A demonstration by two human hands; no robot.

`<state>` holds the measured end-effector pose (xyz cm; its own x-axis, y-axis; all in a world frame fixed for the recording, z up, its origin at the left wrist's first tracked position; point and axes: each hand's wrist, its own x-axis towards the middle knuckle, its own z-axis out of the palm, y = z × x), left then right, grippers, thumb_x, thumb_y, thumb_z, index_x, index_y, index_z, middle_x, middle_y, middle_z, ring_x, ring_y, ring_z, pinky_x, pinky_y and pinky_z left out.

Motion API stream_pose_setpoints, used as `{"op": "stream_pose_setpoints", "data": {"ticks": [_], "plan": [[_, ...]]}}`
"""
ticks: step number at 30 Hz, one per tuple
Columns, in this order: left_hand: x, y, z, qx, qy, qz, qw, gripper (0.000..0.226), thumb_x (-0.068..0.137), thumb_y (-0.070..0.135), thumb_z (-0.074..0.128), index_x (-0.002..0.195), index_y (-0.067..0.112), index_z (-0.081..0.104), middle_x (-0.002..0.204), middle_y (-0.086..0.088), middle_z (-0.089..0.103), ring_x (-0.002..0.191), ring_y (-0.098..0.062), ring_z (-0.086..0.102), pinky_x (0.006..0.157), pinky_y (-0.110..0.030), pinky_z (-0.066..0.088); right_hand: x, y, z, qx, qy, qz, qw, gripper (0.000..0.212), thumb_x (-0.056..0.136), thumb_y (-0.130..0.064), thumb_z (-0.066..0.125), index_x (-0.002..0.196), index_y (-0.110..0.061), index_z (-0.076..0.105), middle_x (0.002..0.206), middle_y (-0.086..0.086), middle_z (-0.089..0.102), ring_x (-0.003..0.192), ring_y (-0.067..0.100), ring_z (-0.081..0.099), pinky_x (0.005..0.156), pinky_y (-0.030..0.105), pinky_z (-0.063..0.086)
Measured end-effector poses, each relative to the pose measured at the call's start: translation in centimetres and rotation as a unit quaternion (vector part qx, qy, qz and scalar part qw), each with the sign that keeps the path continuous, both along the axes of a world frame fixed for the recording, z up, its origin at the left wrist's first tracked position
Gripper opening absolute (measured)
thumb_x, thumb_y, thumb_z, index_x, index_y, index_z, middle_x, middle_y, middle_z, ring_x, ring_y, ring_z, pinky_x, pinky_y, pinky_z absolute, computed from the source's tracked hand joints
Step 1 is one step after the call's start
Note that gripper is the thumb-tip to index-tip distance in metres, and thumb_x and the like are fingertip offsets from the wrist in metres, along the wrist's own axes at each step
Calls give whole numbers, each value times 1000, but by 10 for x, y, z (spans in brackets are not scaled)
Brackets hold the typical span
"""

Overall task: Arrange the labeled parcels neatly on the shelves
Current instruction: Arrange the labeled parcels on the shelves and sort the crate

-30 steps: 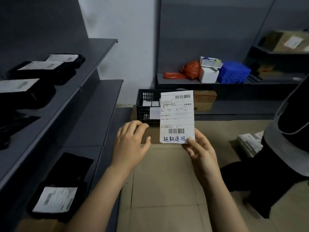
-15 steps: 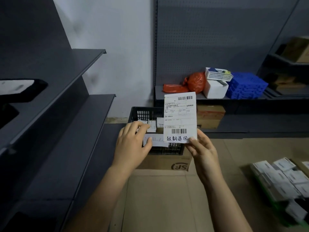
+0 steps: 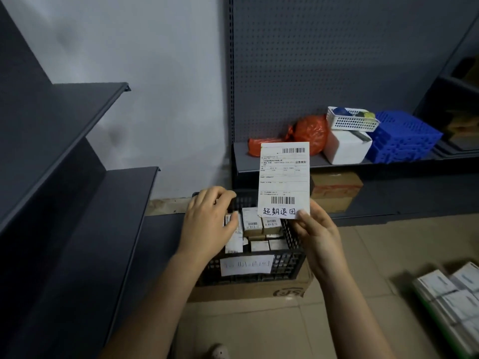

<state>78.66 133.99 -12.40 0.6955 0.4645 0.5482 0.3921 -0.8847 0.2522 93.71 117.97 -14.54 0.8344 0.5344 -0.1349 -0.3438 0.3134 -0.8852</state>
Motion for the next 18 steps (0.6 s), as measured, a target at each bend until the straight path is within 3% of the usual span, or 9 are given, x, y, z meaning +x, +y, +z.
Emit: {"op": "stream_pose_setpoints", "data": {"ticks": [9, 18], "plan": [[84, 117, -23, -16, 43, -30, 999, 32, 80, 21, 71, 111, 15, 63, 106, -1, 59, 99, -22, 56, 88, -40, 46, 76, 105, -23, -36, 17, 4, 999, 39, 95, -2, 53, 133, -7, 55, 120, 16, 68, 112, 28, 65, 94, 35, 52], [144, 184, -80, -63, 85, 20, 994, 31, 76, 17, 75, 105, 13, 64, 102, -2, 58, 92, -22, 56, 77, -35, 46, 148, 189, -74, -117, 62, 84, 988, 37, 93, -3, 58, 129, -13, 58, 109, 10, 72, 101, 22, 69, 90, 36, 53]]}}
